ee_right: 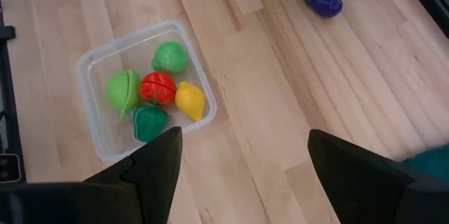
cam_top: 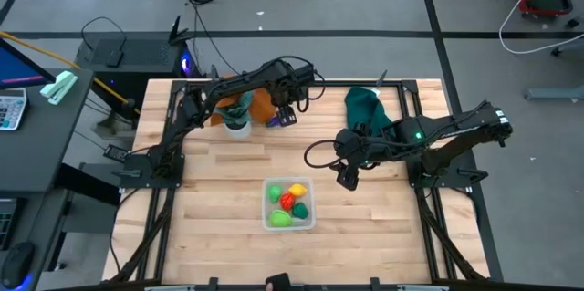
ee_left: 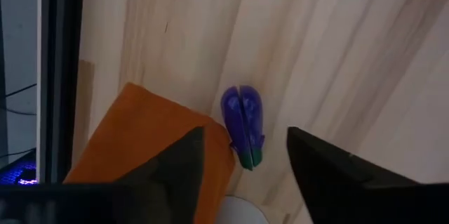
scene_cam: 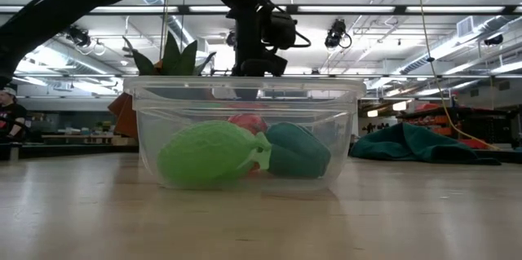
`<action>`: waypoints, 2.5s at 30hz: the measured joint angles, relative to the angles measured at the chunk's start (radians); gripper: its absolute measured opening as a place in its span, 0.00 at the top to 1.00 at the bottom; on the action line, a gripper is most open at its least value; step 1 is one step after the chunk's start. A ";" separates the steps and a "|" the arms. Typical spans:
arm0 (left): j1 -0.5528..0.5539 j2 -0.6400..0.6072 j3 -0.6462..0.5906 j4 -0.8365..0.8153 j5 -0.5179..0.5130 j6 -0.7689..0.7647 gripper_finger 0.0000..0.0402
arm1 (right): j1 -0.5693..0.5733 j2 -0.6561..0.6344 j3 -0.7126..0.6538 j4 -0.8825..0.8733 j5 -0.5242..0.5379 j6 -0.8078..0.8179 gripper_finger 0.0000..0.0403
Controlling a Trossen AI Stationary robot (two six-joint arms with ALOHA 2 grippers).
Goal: Pick and placing Produce into tupperware
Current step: Put the eggplant into the transparent bin
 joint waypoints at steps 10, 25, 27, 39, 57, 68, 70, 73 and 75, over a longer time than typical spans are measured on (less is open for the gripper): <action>-0.031 0.040 0.000 -0.014 -0.038 -0.004 0.23 | 0.000 0.000 0.000 0.009 0.001 -0.002 0.33; -0.046 0.114 -0.018 -0.038 -0.039 -0.053 0.24 | 0.000 0.000 0.000 0.013 0.001 0.008 0.33; -0.042 0.114 -0.032 -0.042 -0.019 -0.053 0.24 | 0.000 0.000 0.000 0.013 0.001 0.008 0.33; -0.031 0.114 -0.155 0.000 0.012 -0.044 0.24 | 0.000 0.000 0.000 0.023 0.004 0.008 0.33; -0.034 0.114 -0.160 0.135 0.019 -0.131 0.27 | 0.000 0.000 0.000 0.028 0.006 0.007 0.33; -0.034 0.114 -0.160 0.168 0.019 -0.157 0.28 | 0.000 0.000 0.000 0.027 0.006 0.007 0.33; -0.034 0.114 -0.160 0.168 0.019 -0.156 0.30 | 0.000 0.000 0.000 0.027 0.006 0.007 0.33; -0.034 0.114 -0.160 0.168 0.019 -0.156 0.35 | 0.000 0.000 0.000 0.027 0.006 0.007 0.33; -0.034 0.114 -0.160 0.169 0.019 -0.156 0.40 | 0.000 0.000 0.000 0.027 0.006 0.007 0.33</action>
